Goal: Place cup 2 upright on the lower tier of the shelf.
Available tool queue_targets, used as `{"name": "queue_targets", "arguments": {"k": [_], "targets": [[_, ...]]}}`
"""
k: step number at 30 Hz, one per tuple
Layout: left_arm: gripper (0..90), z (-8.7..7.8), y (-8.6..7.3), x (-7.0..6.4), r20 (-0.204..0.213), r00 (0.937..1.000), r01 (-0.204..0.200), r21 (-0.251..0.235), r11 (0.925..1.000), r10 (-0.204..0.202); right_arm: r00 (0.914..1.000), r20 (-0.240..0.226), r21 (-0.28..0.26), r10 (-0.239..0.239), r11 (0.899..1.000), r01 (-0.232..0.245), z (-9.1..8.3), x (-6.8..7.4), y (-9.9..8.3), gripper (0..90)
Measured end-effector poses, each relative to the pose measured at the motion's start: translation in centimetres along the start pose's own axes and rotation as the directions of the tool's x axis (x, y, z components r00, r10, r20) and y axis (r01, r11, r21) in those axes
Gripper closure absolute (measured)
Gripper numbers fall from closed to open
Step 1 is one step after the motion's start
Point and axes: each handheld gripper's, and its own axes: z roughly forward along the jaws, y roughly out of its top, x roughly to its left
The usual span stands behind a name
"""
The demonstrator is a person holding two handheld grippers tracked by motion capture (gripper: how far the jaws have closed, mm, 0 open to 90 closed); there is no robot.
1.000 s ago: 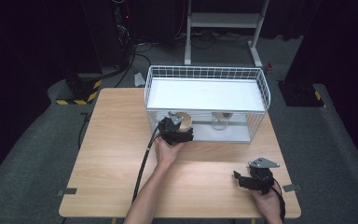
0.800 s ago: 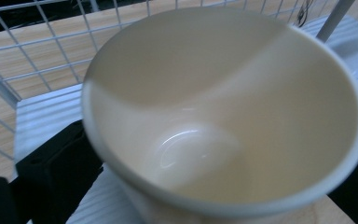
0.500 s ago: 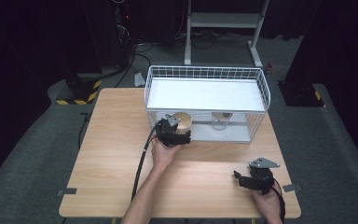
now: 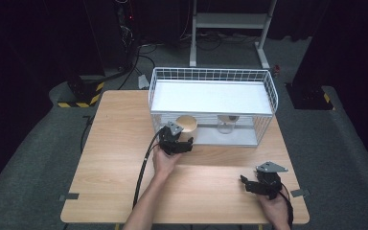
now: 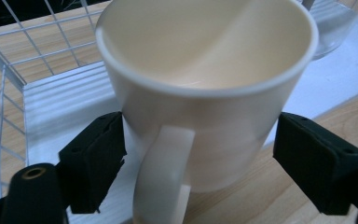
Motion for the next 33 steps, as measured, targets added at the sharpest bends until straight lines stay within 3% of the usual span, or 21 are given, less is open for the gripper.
{"name": "queue_targets", "arguments": {"k": [2, 12, 18, 24, 26, 33], "targets": [[21.7, -0.2, -0.3, -0.1, 0.003, 0.9999, 0.013, -0.002, 0.9999, -0.013, 1.0, 0.0, 0.0, 0.0, 1.0, 0.0, 0.0, 0.0, 0.0, 24.8], [35.1, -0.3, -0.6, 0.1, -0.011, 0.9997, -0.02, 0.015, 0.9997, 0.02, 1.0, 0.0, 0.0, 0.0, 1.0, 0.0, 0.0, 0.0, 0.0, 24.8], [39.9, 0.2, -0.7, 0.2, -0.022, 0.9994, 0.026, 0.012, 0.9996, -0.026, 1.0, -0.001, 0.001, 0.003, 1.0, -0.003, 0.0, 0.0, 0.0, 24.8], [45.6, 1.0, -0.9, 0.4, -0.044, 0.9988, 0.023, 0.035, 0.9991, -0.021, 1.0, -0.001, 0.001, 0.002, 1.0, -0.002, 0.0, 0.0, 0.0, 24.8], [46.5, 1.3, -0.7, 0.4, -0.052, 0.9986, 0.006, 0.059, 0.9982, -0.003, 1.0, -0.001, 0.001, 0.002, 1.0, -0.002, 0.0, 0.0, 0.0, 24.8], [49.5, 2.1, 0.0, 0.4, -0.07, 0.9972, 0.03, 0.066, 0.9974, -0.025, 1.0, -0.001, 0.001, 0.002, 1.0, -0.002, 0.0, 0.0, 0.0, 24.8]]}}
